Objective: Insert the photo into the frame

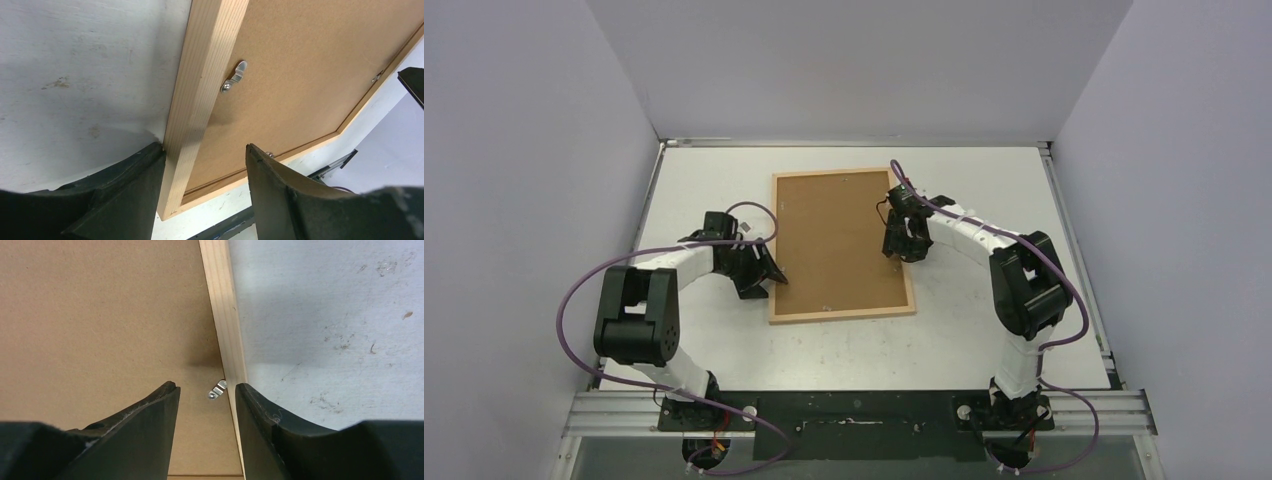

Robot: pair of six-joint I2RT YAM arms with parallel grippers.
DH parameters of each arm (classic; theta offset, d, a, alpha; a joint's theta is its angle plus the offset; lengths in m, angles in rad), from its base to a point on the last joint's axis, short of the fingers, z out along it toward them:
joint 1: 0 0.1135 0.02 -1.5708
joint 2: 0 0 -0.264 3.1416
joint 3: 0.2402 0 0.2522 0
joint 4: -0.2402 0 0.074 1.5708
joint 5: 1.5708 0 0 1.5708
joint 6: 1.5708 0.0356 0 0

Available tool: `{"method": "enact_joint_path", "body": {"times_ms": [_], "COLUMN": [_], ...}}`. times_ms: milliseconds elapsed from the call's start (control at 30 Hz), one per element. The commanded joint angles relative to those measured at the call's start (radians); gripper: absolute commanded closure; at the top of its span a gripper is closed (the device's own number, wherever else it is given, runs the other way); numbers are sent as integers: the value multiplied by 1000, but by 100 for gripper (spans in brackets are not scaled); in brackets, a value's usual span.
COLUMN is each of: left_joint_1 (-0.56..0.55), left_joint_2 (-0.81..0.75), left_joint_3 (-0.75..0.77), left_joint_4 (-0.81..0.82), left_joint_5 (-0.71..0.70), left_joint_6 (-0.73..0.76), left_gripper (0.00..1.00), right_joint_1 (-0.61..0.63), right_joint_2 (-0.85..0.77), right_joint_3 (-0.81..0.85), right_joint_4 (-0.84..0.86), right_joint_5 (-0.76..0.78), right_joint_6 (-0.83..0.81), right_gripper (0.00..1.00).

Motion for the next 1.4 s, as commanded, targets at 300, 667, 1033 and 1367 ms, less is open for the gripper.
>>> {"method": "enact_joint_path", "body": {"times_ms": [300, 667, 1033, 1367], "left_joint_1": [-23, -25, -42, -59], "left_joint_2": [-21, -12, 3, 22], "left_joint_3": [-26, -29, -27, -1], "left_joint_4": [37, 35, 52, 81], "left_joint_5": [-3, -1, 21, 50], "left_joint_6": [-16, -20, -33, -53], "left_gripper": [43, 43, 44, 45], "right_joint_1": [-2, -22, -31, -30], "right_joint_2": [-56, -26, -25, -31], "right_joint_3": [-48, -90, -115, -128], "right_joint_4": [17, 49, 88, 131], "right_joint_5": [168, 87, 29, -81], "right_joint_6": [14, 48, 51, -11], "right_gripper": [48, 54, 66, 81]}}
